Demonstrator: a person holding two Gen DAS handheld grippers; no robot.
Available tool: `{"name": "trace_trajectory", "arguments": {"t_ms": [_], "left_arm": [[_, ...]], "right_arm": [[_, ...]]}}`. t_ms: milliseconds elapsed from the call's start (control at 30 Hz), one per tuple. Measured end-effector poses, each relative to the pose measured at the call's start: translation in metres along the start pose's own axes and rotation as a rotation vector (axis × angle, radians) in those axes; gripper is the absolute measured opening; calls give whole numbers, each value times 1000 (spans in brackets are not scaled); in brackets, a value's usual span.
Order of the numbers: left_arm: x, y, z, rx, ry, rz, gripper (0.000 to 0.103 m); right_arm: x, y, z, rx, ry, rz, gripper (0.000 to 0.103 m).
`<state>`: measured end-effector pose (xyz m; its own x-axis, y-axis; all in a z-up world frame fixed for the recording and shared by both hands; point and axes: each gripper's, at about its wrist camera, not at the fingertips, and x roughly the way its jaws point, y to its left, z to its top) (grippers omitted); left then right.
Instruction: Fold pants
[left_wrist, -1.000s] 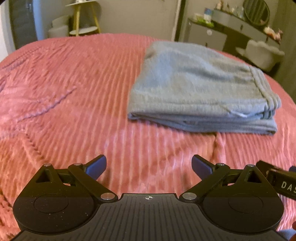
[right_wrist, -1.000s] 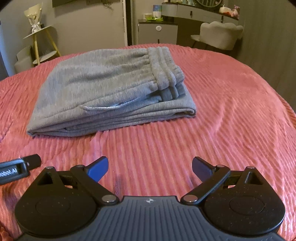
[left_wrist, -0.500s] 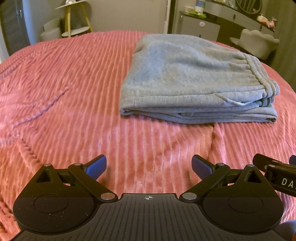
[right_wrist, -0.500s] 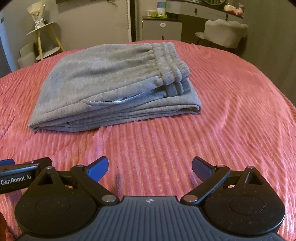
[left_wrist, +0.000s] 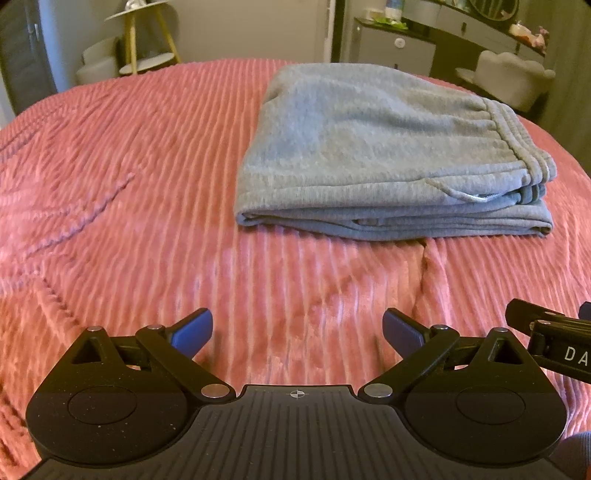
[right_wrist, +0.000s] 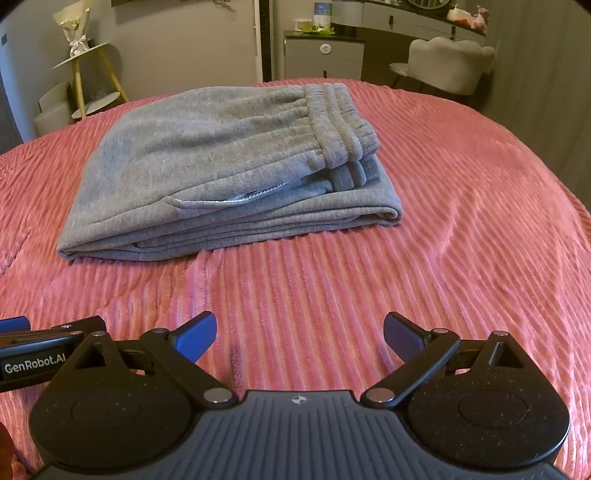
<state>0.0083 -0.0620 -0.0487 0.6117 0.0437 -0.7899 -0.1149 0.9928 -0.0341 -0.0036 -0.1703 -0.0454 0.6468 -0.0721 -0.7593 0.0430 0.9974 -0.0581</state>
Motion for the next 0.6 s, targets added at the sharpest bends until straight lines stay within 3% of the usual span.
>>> {"name": "trace_trajectory", "arguments": {"t_ms": [600], "left_arm": [[0, -2, -1, 12, 2, -2, 101]], "right_arm": [[-1, 1, 0, -4, 2, -3, 97]]}}
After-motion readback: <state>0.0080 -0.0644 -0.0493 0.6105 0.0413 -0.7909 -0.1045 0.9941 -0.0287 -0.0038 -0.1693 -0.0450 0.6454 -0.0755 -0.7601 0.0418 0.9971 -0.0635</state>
